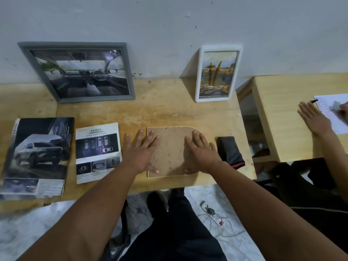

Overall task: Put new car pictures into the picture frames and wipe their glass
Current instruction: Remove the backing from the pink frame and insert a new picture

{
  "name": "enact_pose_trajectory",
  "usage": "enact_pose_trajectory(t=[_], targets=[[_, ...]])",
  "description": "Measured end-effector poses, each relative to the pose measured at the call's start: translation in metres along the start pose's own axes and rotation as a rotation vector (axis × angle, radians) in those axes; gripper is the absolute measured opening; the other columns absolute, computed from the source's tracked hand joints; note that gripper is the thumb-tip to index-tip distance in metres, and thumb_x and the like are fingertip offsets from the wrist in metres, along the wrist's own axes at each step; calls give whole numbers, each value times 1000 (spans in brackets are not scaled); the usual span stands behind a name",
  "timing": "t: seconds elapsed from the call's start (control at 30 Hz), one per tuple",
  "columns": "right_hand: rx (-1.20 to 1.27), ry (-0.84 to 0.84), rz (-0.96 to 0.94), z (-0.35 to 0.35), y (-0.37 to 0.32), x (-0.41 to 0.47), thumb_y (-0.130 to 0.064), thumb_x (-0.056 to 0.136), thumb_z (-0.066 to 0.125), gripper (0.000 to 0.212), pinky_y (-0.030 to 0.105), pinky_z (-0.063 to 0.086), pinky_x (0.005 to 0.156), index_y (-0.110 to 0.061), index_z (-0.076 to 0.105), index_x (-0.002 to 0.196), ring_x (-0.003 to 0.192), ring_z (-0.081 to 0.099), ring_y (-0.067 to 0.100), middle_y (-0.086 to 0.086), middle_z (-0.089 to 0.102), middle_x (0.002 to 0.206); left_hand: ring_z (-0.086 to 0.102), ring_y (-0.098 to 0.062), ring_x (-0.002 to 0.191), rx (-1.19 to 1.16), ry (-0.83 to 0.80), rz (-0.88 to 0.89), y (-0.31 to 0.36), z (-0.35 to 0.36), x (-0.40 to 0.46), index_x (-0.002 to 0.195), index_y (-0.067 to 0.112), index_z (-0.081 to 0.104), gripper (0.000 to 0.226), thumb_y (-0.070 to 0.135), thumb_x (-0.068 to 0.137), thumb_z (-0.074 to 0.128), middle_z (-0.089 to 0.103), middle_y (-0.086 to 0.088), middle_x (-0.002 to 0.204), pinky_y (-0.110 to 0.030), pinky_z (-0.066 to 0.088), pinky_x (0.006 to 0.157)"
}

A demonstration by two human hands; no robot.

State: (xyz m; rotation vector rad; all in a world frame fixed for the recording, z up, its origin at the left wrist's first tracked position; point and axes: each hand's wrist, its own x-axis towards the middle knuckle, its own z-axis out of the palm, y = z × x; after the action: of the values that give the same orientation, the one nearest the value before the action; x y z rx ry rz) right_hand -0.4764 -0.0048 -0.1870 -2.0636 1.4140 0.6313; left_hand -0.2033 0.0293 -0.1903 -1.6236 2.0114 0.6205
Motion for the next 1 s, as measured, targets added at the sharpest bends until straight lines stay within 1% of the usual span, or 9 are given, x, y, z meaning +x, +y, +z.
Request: enact_pose_trajectory(t=[0.23,0.37,0.43,0.57,0.73,0.8,0.87,0.93,1.0], targets=[[96,146,114,9,10,-32,-47,96,59,79,62,12,125,-32,17,162,159,1,32,8,-7,173,-9,-26,159,-38,110,-1,15,11,-26,164,22,10,97,66,91,56,-8,1,173,-63,2,124],[154,149,113,15,21,-62,-40,98,53,76,51,42,113,-23,19,163,149,33,35,8,-5,173,-12,-24,159,-137,159,-33,21,21,-55,164,27,11,83,59,99,50,-11,2,173,-60,3,126],[120,104,101,21,15,-64,-38,97,53,78,52,48,107,-22,15,163,151,28,34,9,-8,173,-16,-28,158,-157,117,-81,23,31,-62,164,31,9,82,59,99,50,-13,3,172,-60,0,126],[-41,-19,101,23,11,-64,-43,101,49,80,61,34,114,-21,4,164,155,15,36,12,-14,171,-20,-37,156,-176,47,-134,32,30,-60,162,30,15,80,52,97,57,-18,-6,171,-59,-4,126],[-58,-140,60,10,12,-67,-50,100,48,88,71,14,120,-24,-7,164,157,6,37,8,-26,169,-8,-33,158,-192,-13,-184,50,11,-60,162,15,14,88,48,92,54,-14,-9,171,-53,7,127],[100,-115,48,1,18,-68,-47,98,55,85,62,29,118,-23,7,164,152,27,36,6,-12,173,7,-31,158,-265,54,-212,54,7,-63,158,17,25,86,55,87,53,-3,-8,171,-51,19,124],[402,80,86,-3,25,-68,-40,98,59,72,46,45,110,-20,27,159,136,50,34,10,21,168,26,-32,152,-395,94,-246,58,6,-66,156,23,28,86,57,82,54,7,-7,170,-47,33,119],[746,195,215,-3,26,-67,-34,96,64,71,42,49,105,-16,31,157,129,55,37,13,41,153,33,-34,148,-583,76,-260,64,6,-66,158,28,26,89,55,81,62,7,-5,170,-43,40,115],[1050,158,319,-2,23,-64,-26,96,67,73,41,48,104,-12,30,157,131,54,37,14,51,146,28,-33,150,-683,87,-253,69,8,-67,159,29,28,93,52,79,70,4,-1,170,-41,38,116]])
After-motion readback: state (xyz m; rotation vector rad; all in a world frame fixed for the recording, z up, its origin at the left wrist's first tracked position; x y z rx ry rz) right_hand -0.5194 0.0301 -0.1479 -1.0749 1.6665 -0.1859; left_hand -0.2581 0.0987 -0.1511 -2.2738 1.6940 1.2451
